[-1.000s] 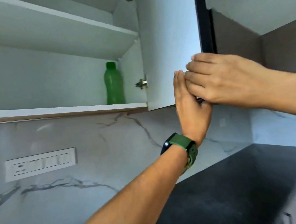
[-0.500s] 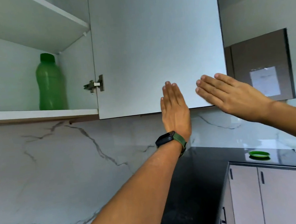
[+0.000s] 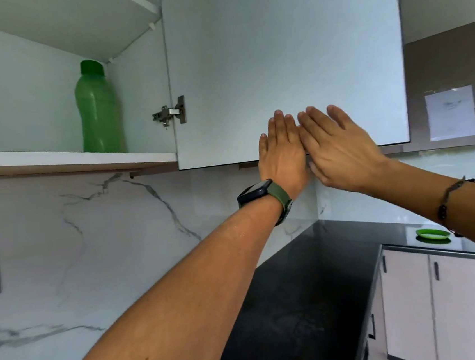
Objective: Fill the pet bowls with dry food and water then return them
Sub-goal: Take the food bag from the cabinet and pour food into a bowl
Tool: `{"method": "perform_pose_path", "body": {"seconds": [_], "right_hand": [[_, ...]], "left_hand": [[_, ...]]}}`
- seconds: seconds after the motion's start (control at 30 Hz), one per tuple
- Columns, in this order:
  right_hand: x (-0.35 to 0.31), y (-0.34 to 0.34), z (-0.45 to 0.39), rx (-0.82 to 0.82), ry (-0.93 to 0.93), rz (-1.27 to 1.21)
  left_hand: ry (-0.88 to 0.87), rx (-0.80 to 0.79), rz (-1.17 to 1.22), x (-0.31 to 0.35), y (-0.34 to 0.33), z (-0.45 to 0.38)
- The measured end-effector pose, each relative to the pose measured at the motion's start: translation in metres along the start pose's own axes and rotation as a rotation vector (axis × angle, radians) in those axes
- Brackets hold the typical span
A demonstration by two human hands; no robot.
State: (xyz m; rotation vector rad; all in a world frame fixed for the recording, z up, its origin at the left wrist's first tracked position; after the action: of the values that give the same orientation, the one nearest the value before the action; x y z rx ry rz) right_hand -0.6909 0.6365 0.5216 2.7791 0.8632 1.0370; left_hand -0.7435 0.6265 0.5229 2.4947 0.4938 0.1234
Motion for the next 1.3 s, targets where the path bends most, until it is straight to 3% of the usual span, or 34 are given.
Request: {"method": "perform_pose_path", "body": {"seconds": [0.17, 0.33, 0.5, 0.73, 1.03, 1.3], "right_hand": [[-0.051, 0.02, -0.044, 0.064, -0.032, -0.273], [-0.121, 0.058, -0.098, 0.062, -0.113, -0.686], [-0.208, 0.126, -0.147, 0.095, -0.135, -1.118], [-0.313, 0.265, -0.195, 0.125, 0.024, -1.659], [-0.352, 0.417, -0.248, 0.231, 0.183, -1.868], [-0.405, 0.474, -0.302, -0.01, 0.318, -2.007]], "left_hand": [[0.106, -0.027, -0.208, -0.075, 0.042, 0.029], [0.28, -0.024, -0.46, -0.168, 0.131, 0.087], [0.457, -0.011, -0.68, -0.236, 0.247, 0.162], [0.737, 0.05, -0.886, -0.277, 0.406, 0.263], [0.969, 0.237, -0.865, -0.296, 0.537, 0.325], [1.044, 0.36, -0.656, -0.349, 0.575, 0.331]]}}
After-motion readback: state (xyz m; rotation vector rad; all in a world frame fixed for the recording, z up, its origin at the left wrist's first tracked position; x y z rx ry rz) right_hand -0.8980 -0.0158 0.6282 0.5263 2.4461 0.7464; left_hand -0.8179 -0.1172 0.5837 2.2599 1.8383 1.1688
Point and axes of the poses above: each hand's wrist, its own z-axis away from the middle knuckle, its own y-axis out of the back of the hand, x = y × z, the point moved 10 cm from there along -z, towards the middle knuckle, and after that the axes turned 2 degrees about -y, right-handed, at the moved point
